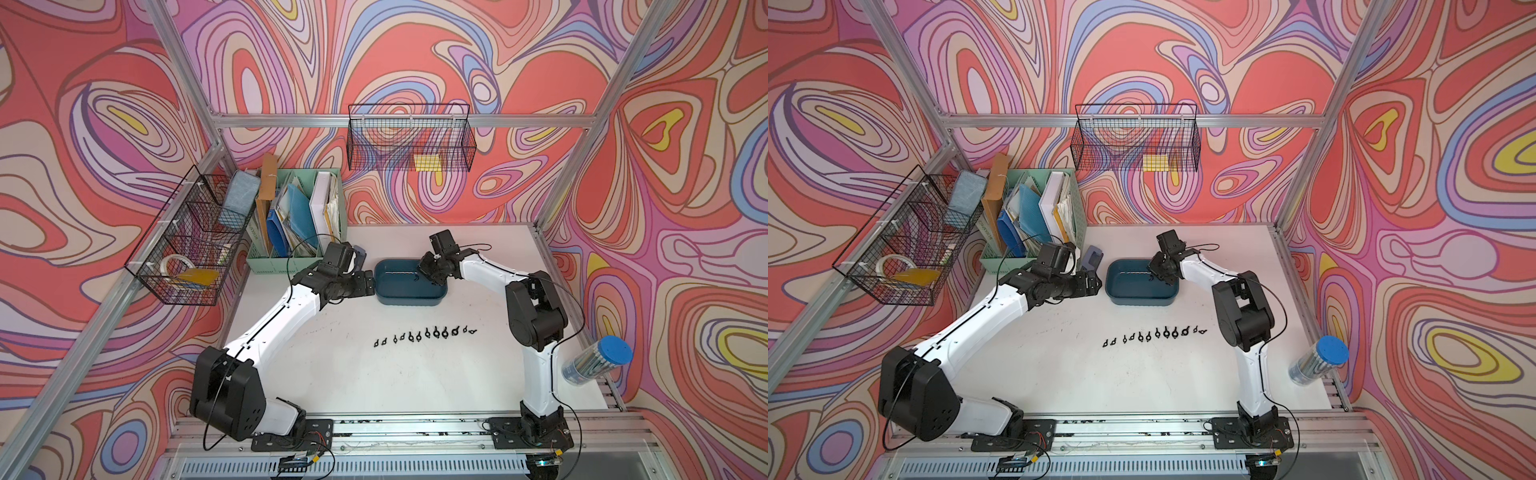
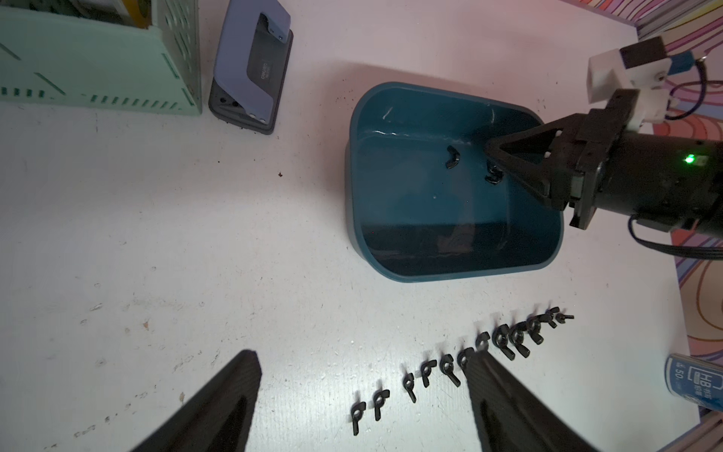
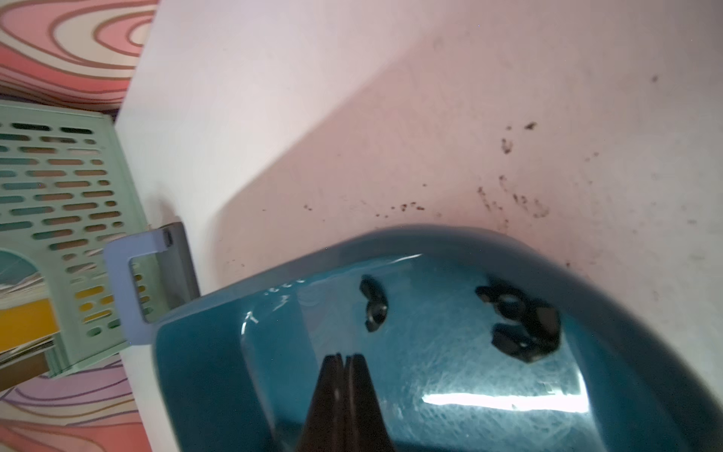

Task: Take out the wing nut from the storage box
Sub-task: Pick up the wing nut from the storage box.

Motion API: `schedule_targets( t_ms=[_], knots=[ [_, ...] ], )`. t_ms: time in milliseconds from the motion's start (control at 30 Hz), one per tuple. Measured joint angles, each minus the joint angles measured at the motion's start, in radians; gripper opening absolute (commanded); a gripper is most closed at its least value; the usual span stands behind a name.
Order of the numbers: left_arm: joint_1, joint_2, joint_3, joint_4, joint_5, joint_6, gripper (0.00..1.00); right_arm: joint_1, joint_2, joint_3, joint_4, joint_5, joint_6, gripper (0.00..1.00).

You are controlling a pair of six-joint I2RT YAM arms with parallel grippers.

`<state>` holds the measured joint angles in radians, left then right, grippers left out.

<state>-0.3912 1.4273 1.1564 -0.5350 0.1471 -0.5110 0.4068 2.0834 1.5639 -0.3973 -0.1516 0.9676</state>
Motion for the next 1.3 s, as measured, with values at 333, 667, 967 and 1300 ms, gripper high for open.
schedule_targets(
  t_ms=[333, 667, 967, 1300],
  knots=[
    [0.000, -0.036, -0.047, 0.005, 0.037, -0.033, 0.91, 0.000, 0.091, 0.164, -0.145, -0.013, -0.146, 0.24],
    [0.000, -0.061, -0.053, 0.004, 0.034, -0.037, 0.91, 0.000, 0.163, 0.208, -0.253, -0.013, -0.217, 0.28],
    [0.000, -0.061, -0.053, 0.004, 0.034, -0.036, 0.91, 0.000, 0.188, 0.226, -0.265, -0.013, -0.231, 0.26],
    [0.000, -0.061, -0.053, 0.004, 0.033, -0.036, 0.91, 0.000, 0.204, 0.239, -0.269, -0.013, -0.243, 0.26]
  ],
)
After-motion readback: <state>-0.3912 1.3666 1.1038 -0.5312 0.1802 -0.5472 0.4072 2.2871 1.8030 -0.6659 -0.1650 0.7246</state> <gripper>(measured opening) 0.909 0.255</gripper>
